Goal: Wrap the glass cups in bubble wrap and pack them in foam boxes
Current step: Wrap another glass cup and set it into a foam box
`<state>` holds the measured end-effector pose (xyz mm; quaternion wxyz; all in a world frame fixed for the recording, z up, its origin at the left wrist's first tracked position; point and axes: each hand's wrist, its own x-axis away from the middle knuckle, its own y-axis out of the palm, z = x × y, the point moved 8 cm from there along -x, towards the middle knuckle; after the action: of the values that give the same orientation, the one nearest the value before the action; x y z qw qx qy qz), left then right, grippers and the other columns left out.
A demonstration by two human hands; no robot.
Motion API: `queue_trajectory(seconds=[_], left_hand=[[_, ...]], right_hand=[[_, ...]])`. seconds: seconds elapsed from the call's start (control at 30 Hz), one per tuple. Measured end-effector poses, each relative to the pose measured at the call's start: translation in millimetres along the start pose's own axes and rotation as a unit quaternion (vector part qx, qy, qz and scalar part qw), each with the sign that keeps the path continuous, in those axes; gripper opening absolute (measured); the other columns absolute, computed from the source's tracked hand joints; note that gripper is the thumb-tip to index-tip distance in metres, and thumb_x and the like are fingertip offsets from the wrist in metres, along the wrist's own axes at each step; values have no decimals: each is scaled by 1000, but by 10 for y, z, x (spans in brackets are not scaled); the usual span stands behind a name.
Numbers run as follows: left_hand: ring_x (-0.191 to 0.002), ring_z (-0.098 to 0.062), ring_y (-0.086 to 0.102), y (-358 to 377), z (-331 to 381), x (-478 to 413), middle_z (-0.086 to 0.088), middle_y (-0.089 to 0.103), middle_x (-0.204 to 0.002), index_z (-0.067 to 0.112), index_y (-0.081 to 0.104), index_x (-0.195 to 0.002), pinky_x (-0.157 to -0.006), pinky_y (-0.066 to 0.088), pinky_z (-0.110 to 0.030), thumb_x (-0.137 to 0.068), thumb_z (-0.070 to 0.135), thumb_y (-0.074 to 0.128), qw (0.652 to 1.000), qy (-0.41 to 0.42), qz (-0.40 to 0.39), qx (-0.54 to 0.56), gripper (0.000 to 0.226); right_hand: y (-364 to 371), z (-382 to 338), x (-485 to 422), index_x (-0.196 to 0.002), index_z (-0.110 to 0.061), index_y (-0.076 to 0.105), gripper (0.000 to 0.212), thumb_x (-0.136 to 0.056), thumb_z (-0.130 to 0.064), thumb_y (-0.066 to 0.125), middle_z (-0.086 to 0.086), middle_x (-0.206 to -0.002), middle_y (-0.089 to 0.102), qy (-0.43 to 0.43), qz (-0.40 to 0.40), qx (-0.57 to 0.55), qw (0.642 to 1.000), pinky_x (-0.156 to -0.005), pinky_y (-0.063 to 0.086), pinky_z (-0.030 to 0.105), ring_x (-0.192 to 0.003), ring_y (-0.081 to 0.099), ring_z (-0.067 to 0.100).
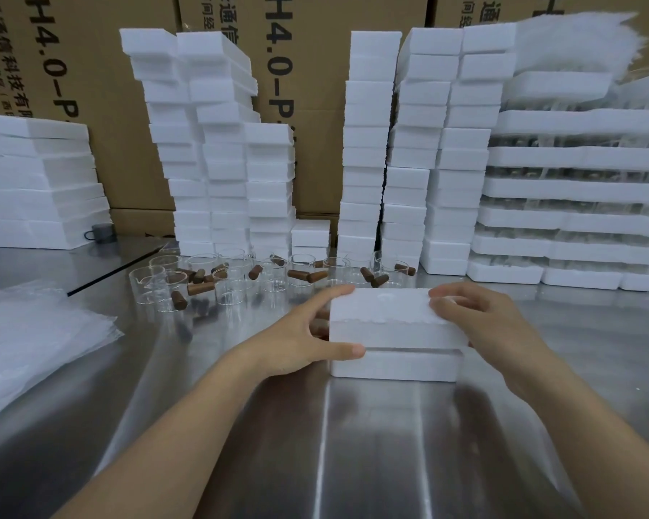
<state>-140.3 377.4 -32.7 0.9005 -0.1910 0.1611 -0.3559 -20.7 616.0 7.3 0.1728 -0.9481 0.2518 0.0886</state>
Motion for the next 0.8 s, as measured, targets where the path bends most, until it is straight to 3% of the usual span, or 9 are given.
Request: queue_trajectory(seconds=[0.1, 0.2, 0.27, 0.33, 0.4, 0.47, 0.57, 0.63, 0.8], left_hand=[[-115, 5, 68, -4, -10, 0, 18, 61, -142, 65, 46, -146, -105, 55, -23, -80, 35, 96, 1000, 1, 6, -10, 87], [-121, -1, 67, -13, 15, 12, 21, 58, -145, 67, 46, -143, -109, 55, -30, -76, 39, 97, 1000, 4, 8, -21, 88], [-128, -8, 65, -15, 41, 21, 21, 54, -151, 68, 46, -142, -113, 53, -36, -71, 46, 97, 999, 4, 14, -31, 90], [-133, -10, 62, -3, 66, 19, 21, 54, -152, 65, 46, -143, -116, 50, -37, -66, 56, 95, 999, 3, 19, -26, 92], [-132, -4, 60, 9, 81, 21, 30, 55, -146, 63, 48, -143, -116, 48, -31, -66, 66, 93, 1000, -8, 21, 0, 90], [-123, 9, 61, 15, 106, 32, 43, 57, -133, 60, 50, -141, -104, 51, -17, -69, 63, 94, 1000, -10, 24, 8, 85], [-113, 17, 62, -10, 110, 47, 41, 63, -125, 51, 54, -141, -88, 51, -6, -74, 41, 99, 999, 7, 50, -17, 81], [-112, 18, 62, -16, 98, 50, 42, 63, -124, 46, 54, -142, -86, 51, -6, -74, 35, 100, 998, 9, 54, -23, 83], [-118, 21, 55, -24, 96, 56, 33, 56, -139, 57, 48, -144, -91, 50, -4, -68, 54, 99, 998, 14, 51, -39, 91]], right_hand=[[27, 17, 29, -97, -48, 76, 11, -87, -44, 79, -12, -111, 68, -8, -5, 30, 999, -76, 41, 24, -89, 63, -8], [47, 83, 30, -100, -49, 75, 14, -87, -49, 79, -10, -121, 63, 5, -21, 35, 999, -84, 45, 26, -109, 60, 3], [77, 122, 28, -103, -48, 74, 16, -87, -49, 78, -5, -124, 65, 18, -32, 20, 999, -90, 48, 33, -111, 60, 9], [96, 144, 34, -103, -47, 74, 16, -88, -47, 79, -6, -121, 69, 31, -35, 2, 999, -86, 48, 32, -106, 63, 8], [92, 149, 30, -103, -47, 73, 17, -88, -45, 79, -9, -115, 72, 35, -30, -16, 999, -75, 51, 27, -93, 68, 3], [67, 162, 18, -105, -45, 72, 18, -89, -45, 79, -7, -112, 73, 32, -10, -19, 999, -71, 56, 28, -88, 71, 3], [68, 195, -1, -106, -44, 71, 16, -91, -48, 75, 0, -117, 72, 25, 16, -9, 1000, -95, 59, 49, -105, 69, 21], [94, 193, 10, -106, -44, 72, 15, -91, -47, 75, 0, -118, 73, 26, 11, -20, 999, -100, 57, 52, -105, 70, 23], [58, 149, 26, -110, -49, 71, 23, -89, -59, 73, -6, -124, 69, 17, 10, -7, 1000, -106, 52, 51, -114, 65, 17]])
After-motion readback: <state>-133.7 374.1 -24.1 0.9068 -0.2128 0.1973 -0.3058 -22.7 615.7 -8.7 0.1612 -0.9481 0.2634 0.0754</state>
